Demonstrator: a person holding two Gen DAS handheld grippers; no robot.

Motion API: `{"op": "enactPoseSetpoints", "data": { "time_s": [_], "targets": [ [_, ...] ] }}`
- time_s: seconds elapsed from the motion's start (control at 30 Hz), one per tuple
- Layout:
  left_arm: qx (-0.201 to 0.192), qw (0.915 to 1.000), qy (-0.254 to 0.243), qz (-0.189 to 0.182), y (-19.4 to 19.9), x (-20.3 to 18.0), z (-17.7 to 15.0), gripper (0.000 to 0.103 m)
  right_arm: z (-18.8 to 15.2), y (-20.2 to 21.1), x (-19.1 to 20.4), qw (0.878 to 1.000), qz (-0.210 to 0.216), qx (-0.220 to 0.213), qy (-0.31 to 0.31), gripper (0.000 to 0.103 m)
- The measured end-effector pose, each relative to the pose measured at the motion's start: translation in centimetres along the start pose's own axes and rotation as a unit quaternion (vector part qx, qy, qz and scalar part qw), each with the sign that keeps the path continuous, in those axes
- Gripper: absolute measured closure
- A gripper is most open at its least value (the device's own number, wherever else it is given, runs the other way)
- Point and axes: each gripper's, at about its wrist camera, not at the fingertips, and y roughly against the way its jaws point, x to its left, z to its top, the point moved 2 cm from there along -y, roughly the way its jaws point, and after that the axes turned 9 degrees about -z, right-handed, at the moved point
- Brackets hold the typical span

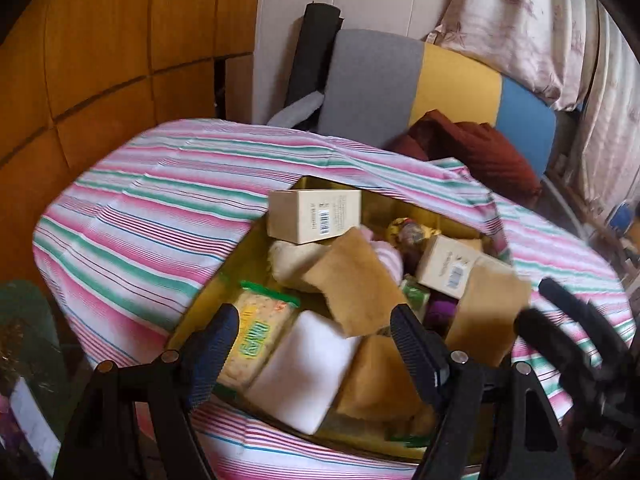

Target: Organize objects

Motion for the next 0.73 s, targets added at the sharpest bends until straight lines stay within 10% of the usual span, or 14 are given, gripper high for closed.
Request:
{"op": "enactPoseSetpoints", "data": {
  "time_s": [0.13,0.73],
  "targets": [
    [0.047,0.9988,0.010,-0.013,-1.4,-0.6,-0.5,0.054,-0.5,1.4,0.5,1.000,-0.015,-0.018,-0.014,0.004],
    [0.018,0.9910,-0.049,0.123,-0.5,-2.4,-2.0,0.055,-0.6,3.0,0.3,0.996,-0.084,-0.017,-0.015,0.002]
  ]
}}
